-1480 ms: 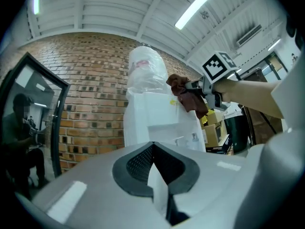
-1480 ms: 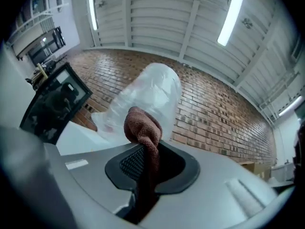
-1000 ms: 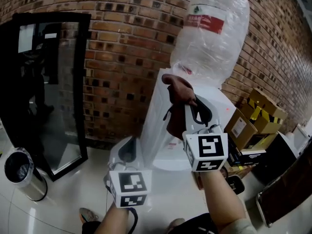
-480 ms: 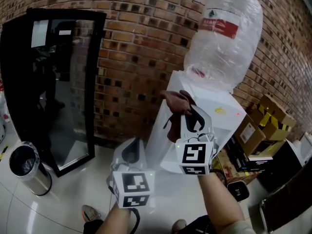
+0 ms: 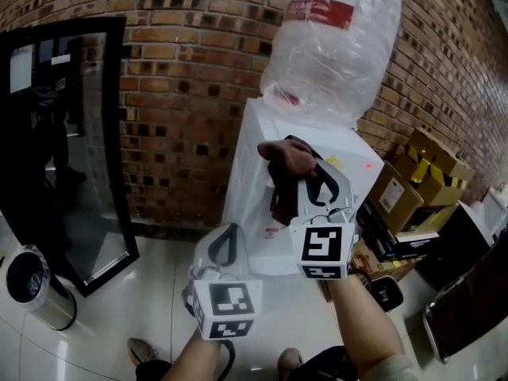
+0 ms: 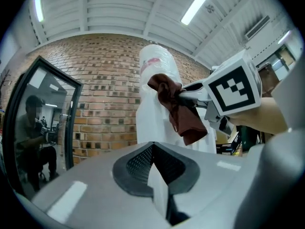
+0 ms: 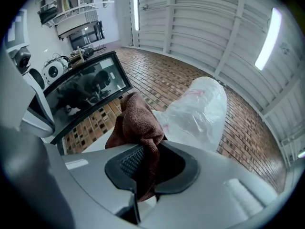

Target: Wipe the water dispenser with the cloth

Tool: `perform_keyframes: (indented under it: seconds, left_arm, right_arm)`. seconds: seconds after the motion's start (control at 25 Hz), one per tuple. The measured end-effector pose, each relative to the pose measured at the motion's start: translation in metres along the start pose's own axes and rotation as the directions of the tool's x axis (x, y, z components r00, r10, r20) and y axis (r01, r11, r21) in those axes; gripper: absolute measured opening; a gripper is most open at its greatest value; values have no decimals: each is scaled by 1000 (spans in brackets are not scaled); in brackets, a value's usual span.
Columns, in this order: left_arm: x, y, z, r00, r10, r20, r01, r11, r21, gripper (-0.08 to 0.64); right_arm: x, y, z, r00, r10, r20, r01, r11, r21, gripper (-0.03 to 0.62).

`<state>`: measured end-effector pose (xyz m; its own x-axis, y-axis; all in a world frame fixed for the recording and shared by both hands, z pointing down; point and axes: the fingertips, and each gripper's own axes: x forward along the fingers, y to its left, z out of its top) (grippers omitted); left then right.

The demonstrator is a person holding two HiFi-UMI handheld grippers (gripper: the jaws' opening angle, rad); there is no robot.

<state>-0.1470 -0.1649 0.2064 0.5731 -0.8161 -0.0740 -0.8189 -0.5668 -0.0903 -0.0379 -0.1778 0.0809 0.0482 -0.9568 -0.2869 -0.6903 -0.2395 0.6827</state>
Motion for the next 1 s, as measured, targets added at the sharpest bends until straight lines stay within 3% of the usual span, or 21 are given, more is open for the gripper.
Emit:
perform_keyframes:
  seconds: [0.36,0.68,1.0]
  left_arm:
    - [19,-61,-4,994,-111,-7,111,993,34,0]
    - [29,-98,-12,984,-178,-28,179,982,55,0]
    - [38,-123,-25,974,-219,-58,223,972,68,0]
  right_arm:
    - [-13,-64,-41,993,-103,-57,107,993,58,66]
    - [-24,-89,-72,985,-143,-99,151,986,75,66]
    - [-41,-141,-126,949,-244,-200,276,950,149,64]
